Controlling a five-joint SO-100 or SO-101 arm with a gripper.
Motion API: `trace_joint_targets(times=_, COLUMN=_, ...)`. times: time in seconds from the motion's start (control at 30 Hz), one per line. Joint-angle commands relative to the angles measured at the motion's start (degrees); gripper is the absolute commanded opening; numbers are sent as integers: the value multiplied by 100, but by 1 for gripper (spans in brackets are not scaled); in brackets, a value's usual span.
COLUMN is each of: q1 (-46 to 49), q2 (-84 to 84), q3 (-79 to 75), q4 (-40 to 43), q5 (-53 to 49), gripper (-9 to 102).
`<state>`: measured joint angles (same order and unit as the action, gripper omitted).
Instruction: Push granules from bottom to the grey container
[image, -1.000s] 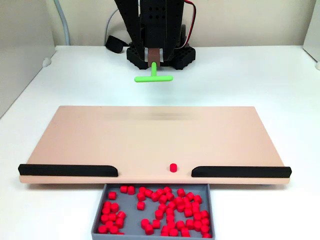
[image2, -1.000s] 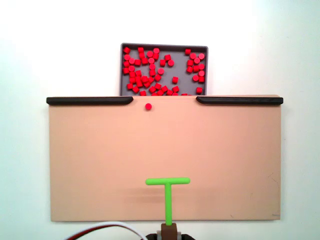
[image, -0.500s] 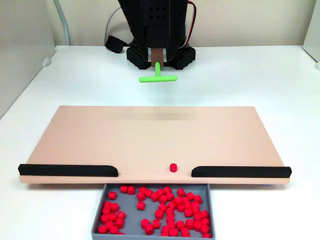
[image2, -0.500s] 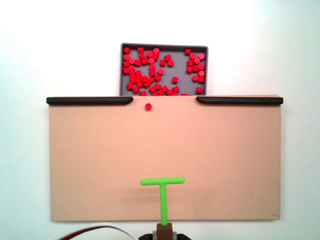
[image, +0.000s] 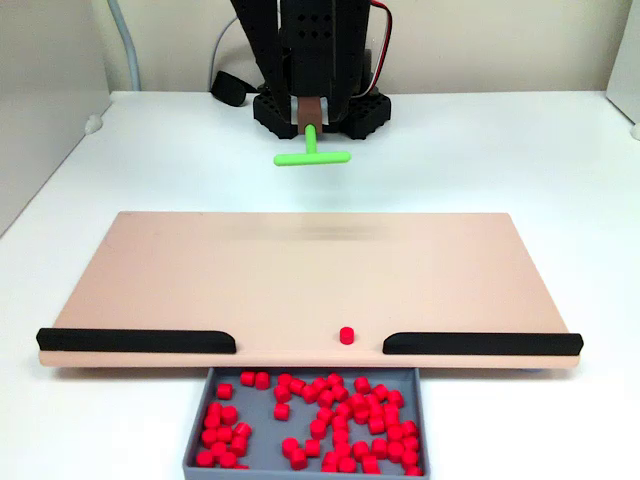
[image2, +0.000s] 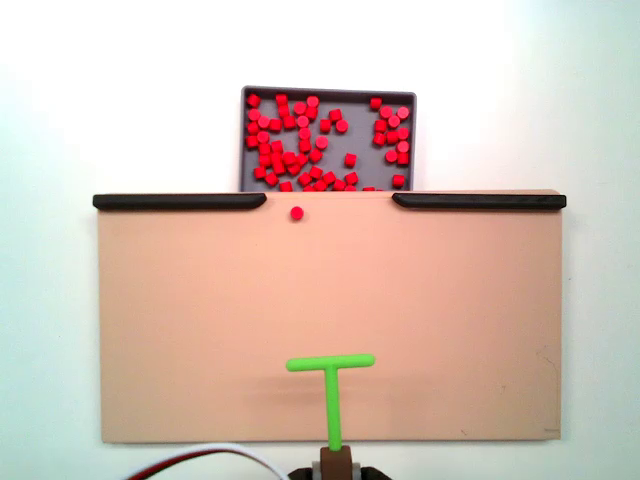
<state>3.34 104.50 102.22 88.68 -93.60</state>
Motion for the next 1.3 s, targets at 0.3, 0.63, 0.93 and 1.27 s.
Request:
trace_joint_targets(times=0.3, q1=44, q2=79, q3=-185, q4=-18, q5=-97, gripper=0)
trace_joint_targets(times=0.63, q1=26, q2=62, q3=-185, q4=-18, q5=-35, gripper=0)
trace_joint_targets(times=0.93, q1=26, q2=-44, q3=-185, q4=-26, q5=-105, gripper=0)
trace_joint_targets(times=1.27, q1=-35, q2=-325, q3=-167, q4=-290, q5=79, gripper=0)
